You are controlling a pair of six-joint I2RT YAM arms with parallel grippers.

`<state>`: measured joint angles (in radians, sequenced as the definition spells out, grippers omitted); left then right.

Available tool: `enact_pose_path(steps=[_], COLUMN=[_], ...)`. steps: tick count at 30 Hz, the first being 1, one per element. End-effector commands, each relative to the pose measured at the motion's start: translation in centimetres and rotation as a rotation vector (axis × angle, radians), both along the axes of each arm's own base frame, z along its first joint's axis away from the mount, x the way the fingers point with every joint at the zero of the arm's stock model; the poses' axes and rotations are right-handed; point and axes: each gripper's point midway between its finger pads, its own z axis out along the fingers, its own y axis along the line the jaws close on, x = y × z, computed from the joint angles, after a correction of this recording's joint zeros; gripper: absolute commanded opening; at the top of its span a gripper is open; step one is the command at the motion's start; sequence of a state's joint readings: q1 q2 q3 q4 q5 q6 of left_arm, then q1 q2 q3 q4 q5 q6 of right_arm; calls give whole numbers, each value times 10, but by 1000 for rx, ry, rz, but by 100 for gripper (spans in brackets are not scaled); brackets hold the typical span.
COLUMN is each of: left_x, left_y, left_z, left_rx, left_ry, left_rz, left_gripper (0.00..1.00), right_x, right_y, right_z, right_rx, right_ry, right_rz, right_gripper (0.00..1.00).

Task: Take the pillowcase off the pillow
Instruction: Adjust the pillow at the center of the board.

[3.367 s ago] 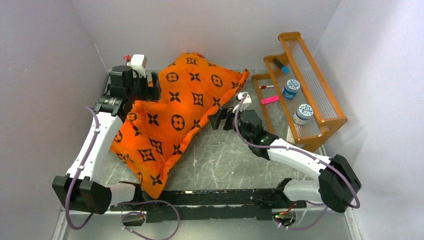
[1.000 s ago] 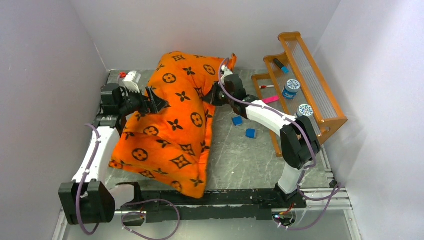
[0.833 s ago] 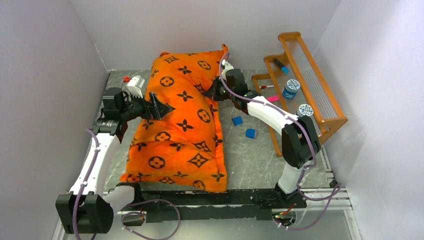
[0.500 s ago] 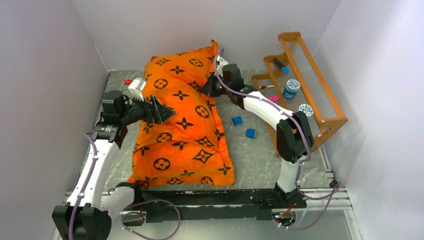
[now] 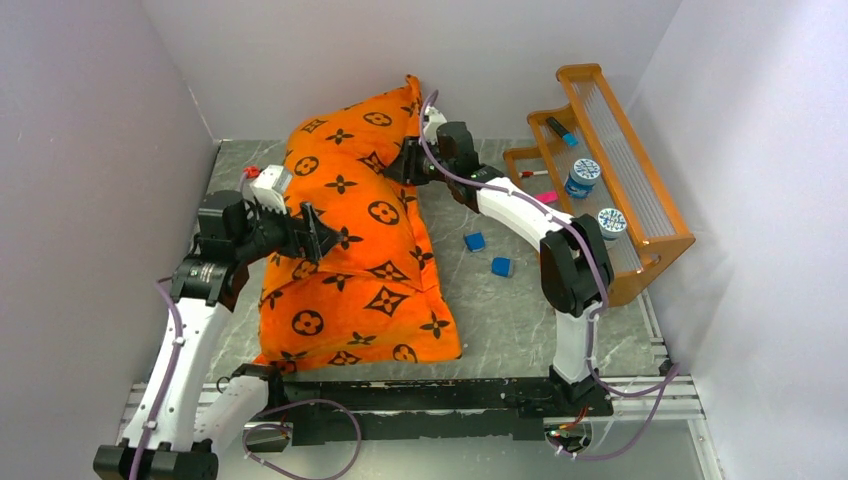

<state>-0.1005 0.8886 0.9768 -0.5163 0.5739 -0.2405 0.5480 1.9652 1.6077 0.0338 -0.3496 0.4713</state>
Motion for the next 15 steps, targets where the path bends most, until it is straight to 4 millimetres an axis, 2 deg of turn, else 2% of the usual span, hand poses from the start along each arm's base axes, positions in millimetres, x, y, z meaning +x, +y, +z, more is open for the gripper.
enact_pose_path(steps=[1, 4, 8, 11, 15], left_x=[-6, -8, -9, -9, -8], left_y=[23, 28, 34, 39, 49], left_z=[0, 0, -3, -6, -2], left_rx=[104, 121, 148, 175, 210], left_ry=[-41, -54, -55, -48, -54], left_rz=[98, 124, 151, 175, 255], left_gripper=[98, 98, 98, 98, 98], right_x=[0, -9, -32, -56, -91], right_y=[-12, -26, -43, -56, -73], right_z=[66, 65, 59, 65, 51], right_rx=[91, 63, 53, 62, 68], right_ry=[-181, -169, -133, -124, -66], right_rz=[-25, -58, -81, -87, -79], right_gripper=[50, 68, 90, 97, 100])
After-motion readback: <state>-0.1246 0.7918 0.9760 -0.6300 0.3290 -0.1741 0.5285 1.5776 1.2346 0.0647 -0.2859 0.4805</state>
